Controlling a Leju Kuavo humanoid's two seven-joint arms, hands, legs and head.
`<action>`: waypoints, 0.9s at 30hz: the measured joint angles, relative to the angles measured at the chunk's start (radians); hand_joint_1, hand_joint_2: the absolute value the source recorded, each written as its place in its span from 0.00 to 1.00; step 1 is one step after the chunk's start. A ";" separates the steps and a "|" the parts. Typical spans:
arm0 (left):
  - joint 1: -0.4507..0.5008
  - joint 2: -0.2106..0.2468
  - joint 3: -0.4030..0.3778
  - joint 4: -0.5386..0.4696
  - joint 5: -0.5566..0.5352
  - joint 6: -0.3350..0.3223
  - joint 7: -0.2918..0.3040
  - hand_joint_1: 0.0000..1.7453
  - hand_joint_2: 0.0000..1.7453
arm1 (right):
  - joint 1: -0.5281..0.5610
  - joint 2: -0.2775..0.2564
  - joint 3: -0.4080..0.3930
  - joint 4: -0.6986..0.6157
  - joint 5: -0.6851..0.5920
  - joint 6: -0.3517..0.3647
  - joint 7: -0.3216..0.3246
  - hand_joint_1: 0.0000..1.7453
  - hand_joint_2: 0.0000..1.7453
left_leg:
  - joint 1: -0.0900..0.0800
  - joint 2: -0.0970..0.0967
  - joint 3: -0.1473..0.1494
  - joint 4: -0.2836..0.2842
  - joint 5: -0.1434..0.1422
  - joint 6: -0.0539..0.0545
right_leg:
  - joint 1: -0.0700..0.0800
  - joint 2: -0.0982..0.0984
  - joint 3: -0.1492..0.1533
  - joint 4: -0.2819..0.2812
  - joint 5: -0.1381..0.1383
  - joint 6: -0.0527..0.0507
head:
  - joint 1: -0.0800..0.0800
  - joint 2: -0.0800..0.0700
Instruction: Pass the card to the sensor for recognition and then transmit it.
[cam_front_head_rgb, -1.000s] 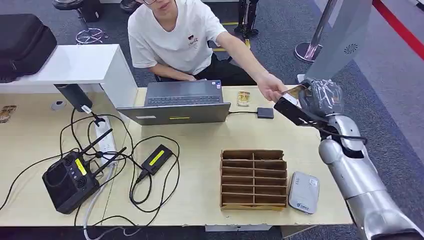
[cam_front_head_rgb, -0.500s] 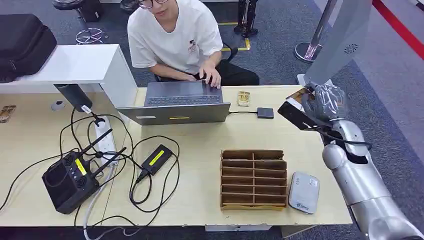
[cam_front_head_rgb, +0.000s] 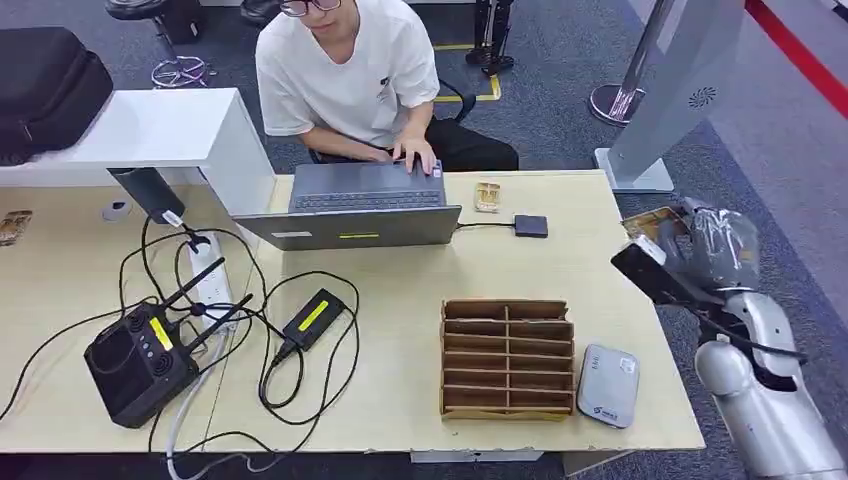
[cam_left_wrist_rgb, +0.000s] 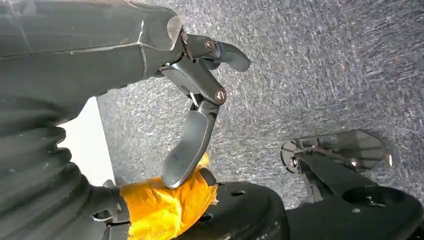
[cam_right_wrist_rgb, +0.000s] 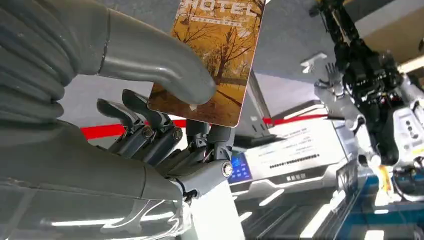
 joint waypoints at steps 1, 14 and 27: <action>0.000 0.000 0.000 0.000 0.003 0.000 0.000 0.00 1.00 | 0.034 -0.004 -0.021 -0.028 0.002 -0.003 -0.007 1.00 1.00 | 0.000 0.000 0.000 0.000 0.000 0.000 | 0.000 0.000 0.000 0.000 0.000 0.000 | 0.000 0.000; 0.001 0.000 0.019 0.001 0.016 -0.001 0.006 0.00 1.00 | 0.420 0.005 -0.178 -0.316 0.062 -0.047 -0.079 1.00 1.00 | 0.000 0.001 -0.001 -0.001 -0.001 0.001 | 0.000 0.000 -0.001 0.000 -0.001 -0.001 | 0.000 0.000; 0.000 0.000 0.024 0.001 0.002 -0.002 0.013 0.00 1.00 | 0.485 0.081 -0.130 -0.287 0.187 -0.073 -0.057 1.00 1.00 | 0.000 0.002 0.000 -0.001 -0.001 0.000 | 0.000 0.001 -0.001 0.000 -0.001 -0.001 | 0.000 0.000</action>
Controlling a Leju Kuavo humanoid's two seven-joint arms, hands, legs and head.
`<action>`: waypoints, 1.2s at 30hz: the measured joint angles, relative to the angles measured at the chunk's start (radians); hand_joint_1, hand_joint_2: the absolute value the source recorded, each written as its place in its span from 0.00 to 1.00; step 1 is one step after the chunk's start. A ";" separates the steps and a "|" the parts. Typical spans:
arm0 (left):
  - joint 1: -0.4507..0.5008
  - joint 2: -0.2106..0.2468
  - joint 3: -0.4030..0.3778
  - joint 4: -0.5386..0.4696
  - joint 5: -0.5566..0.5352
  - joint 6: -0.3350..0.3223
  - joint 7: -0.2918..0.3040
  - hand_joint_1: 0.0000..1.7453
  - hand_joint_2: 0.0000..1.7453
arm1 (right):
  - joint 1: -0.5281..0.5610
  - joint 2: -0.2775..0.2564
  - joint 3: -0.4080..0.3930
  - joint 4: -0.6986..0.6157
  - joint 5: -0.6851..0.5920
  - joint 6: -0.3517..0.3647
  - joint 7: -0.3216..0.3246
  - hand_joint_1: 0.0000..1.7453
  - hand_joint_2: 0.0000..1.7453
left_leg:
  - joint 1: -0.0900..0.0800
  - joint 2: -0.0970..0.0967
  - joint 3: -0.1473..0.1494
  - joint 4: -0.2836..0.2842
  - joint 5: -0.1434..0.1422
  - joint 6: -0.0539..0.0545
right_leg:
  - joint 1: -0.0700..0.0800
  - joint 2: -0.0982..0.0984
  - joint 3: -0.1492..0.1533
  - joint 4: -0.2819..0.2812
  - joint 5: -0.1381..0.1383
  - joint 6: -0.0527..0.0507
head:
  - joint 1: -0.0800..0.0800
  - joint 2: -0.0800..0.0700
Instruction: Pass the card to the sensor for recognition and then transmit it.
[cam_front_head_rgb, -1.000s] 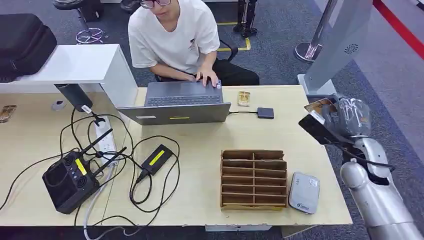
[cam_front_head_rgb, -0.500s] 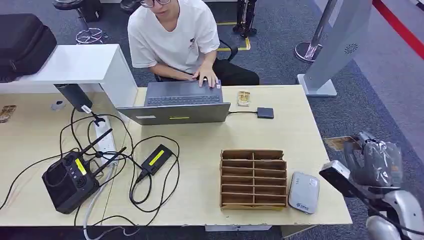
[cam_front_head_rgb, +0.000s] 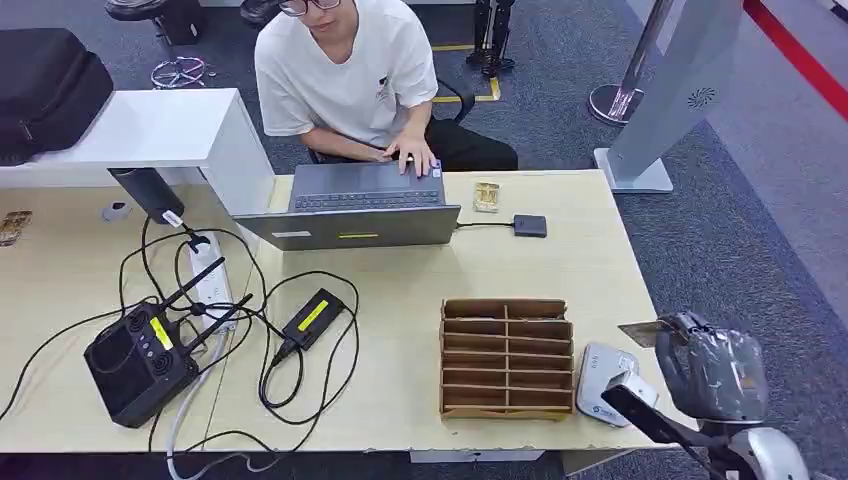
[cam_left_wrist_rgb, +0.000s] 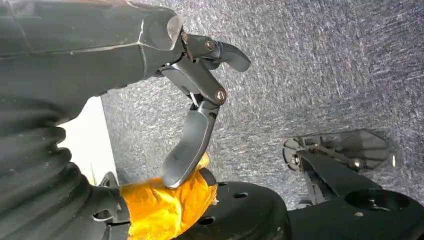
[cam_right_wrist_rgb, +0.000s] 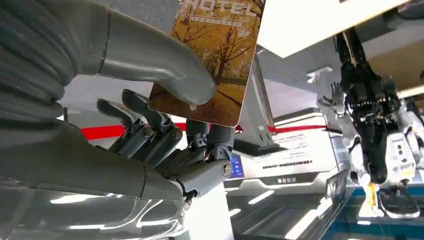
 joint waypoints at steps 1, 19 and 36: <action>0.000 0.000 0.000 0.000 -0.002 0.000 0.001 0.00 1.00 | -0.002 0.006 0.010 0.011 0.006 -0.002 0.003 1.00 1.00 | 0.000 0.000 0.000 0.000 0.000 0.000 | 0.000 0.000 0.000 0.000 0.000 0.000 | 0.000 0.000; 0.000 0.000 0.000 0.000 -0.014 -0.002 0.014 0.00 1.00 | -0.009 0.047 0.120 0.117 0.025 -0.028 0.045 1.00 1.00 | 0.000 0.000 0.000 0.000 0.000 0.000 | 0.000 0.000 0.000 0.000 0.000 0.000 | 0.000 0.000; -0.001 0.000 0.000 0.000 -0.014 -0.009 0.014 0.00 1.00 | -0.002 0.047 0.220 0.222 0.015 -0.089 0.112 1.00 1.00 | 0.000 0.001 0.001 0.000 0.000 0.000 | 0.000 0.001 0.000 0.000 0.000 0.000 | 0.000 0.000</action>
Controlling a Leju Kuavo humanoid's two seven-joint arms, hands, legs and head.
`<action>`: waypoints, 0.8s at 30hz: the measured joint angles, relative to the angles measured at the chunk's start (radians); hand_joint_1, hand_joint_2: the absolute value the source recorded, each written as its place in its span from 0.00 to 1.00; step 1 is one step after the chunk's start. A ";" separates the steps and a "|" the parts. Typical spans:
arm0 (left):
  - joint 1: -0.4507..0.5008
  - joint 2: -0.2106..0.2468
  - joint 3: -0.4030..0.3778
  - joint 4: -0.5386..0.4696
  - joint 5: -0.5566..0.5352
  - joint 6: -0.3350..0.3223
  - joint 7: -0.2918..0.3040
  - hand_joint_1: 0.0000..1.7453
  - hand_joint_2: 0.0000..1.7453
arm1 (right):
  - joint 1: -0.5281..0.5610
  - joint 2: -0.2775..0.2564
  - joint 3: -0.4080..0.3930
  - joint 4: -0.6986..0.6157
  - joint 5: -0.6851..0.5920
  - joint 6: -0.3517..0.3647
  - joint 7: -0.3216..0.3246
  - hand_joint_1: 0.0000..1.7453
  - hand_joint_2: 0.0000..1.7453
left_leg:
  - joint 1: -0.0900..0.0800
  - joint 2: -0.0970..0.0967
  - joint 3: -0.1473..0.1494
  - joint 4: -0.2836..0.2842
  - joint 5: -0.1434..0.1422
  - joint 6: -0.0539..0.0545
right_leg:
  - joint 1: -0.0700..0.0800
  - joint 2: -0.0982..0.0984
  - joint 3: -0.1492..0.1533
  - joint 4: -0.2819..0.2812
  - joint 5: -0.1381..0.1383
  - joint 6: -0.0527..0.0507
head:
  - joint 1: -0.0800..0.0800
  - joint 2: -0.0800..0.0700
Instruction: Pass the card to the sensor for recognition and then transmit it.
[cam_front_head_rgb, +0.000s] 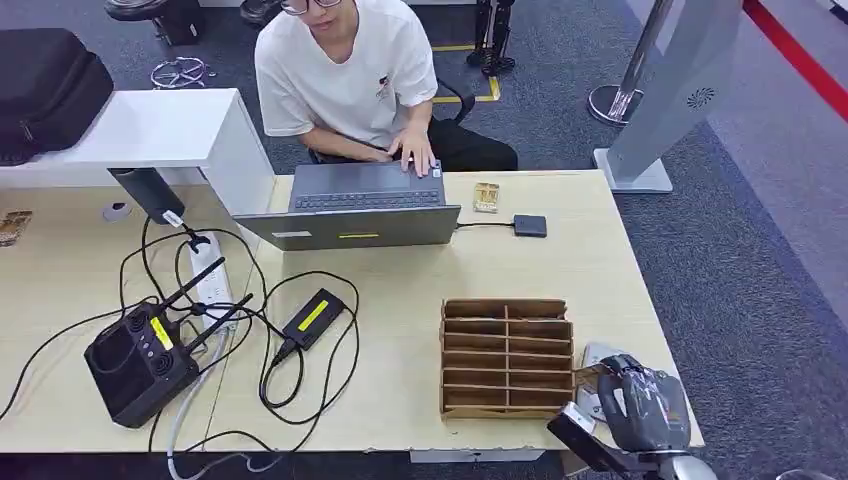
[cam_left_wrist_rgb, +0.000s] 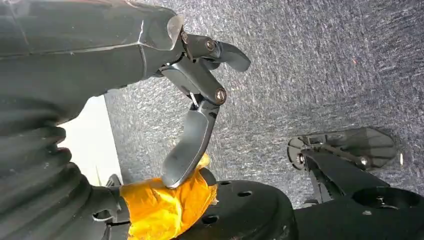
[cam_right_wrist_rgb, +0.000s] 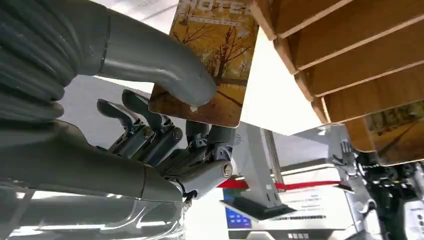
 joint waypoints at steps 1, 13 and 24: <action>0.000 0.000 0.000 0.000 0.000 0.000 0.000 0.00 1.00 | -0.002 0.000 0.003 0.004 0.000 -0.002 0.003 1.00 1.00 | 0.000 0.000 0.000 0.000 0.000 0.000 | 0.000 0.000 0.000 0.000 0.000 0.000 | 0.000 0.000; 0.000 0.000 0.000 0.000 -0.006 0.000 0.000 0.00 1.00 | -0.023 -0.011 0.017 0.000 0.011 -0.005 0.016 1.00 1.00 | 0.000 0.000 0.001 0.000 0.000 0.000 | 0.000 0.000 0.001 0.000 0.000 0.000 | 0.000 0.000; 0.000 0.000 0.000 0.000 -0.026 0.025 -0.033 0.00 1.00 | -0.135 -0.038 -0.014 -0.170 0.020 0.031 -0.037 1.00 1.00 | 0.000 0.001 0.000 0.000 0.001 -0.001 | 0.000 0.001 0.000 0.001 0.001 -0.001 | 0.000 0.000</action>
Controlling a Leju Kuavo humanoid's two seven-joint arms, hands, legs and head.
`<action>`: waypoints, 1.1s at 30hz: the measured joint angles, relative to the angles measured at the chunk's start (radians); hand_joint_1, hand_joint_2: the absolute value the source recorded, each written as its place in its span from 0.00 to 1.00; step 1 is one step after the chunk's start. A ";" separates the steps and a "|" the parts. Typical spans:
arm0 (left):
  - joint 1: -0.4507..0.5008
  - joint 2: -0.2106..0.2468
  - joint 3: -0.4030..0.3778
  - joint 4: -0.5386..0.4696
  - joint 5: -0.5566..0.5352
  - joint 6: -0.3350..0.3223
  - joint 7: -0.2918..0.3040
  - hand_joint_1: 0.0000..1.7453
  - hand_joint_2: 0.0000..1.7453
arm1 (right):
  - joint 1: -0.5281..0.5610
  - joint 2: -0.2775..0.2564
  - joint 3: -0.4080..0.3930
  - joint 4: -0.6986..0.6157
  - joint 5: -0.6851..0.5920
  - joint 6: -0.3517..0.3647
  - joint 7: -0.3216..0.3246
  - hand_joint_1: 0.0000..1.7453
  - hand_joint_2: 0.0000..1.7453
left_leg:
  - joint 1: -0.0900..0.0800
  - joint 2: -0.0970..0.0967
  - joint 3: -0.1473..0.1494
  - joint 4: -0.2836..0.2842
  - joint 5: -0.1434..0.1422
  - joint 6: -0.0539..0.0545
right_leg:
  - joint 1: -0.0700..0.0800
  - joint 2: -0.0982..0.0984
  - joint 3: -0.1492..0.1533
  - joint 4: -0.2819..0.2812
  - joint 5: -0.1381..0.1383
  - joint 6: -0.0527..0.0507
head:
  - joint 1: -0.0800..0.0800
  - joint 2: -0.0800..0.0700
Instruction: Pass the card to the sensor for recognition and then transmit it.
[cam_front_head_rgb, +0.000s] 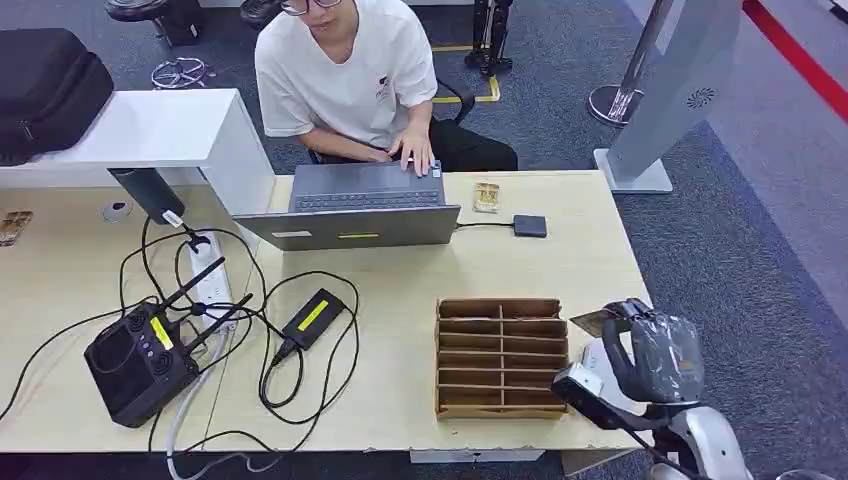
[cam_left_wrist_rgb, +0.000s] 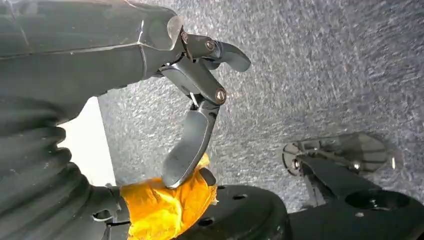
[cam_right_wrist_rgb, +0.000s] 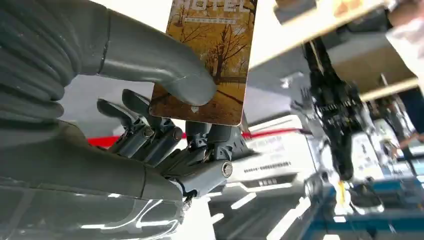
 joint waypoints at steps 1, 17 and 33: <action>0.000 0.000 -0.001 0.000 -0.002 0.006 -0.004 0.00 1.00 | -0.019 -0.003 -0.004 -0.015 -0.003 0.007 -0.003 1.00 1.00 | 0.000 0.001 0.000 0.000 0.000 0.000 | 0.000 0.000 -0.001 0.000 0.000 0.000 | 0.000 0.000; -0.005 0.000 -0.036 0.000 -0.055 -0.040 -0.005 0.00 1.00 | -0.602 0.095 0.134 0.138 0.213 0.033 0.087 1.00 1.00 | 0.000 0.004 -0.001 0.000 0.004 -0.004 | 0.000 0.004 -0.004 0.004 0.004 -0.004 | 0.000 0.000; -0.013 0.000 -0.078 0.000 -0.089 -0.058 -0.001 0.00 1.00 | -1.084 0.319 0.343 0.825 0.504 0.015 0.173 1.00 1.00 | 0.001 -0.001 -0.003 0.000 0.007 -0.006 | 0.000 0.001 -0.006 0.006 0.005 -0.005 | 0.000 0.000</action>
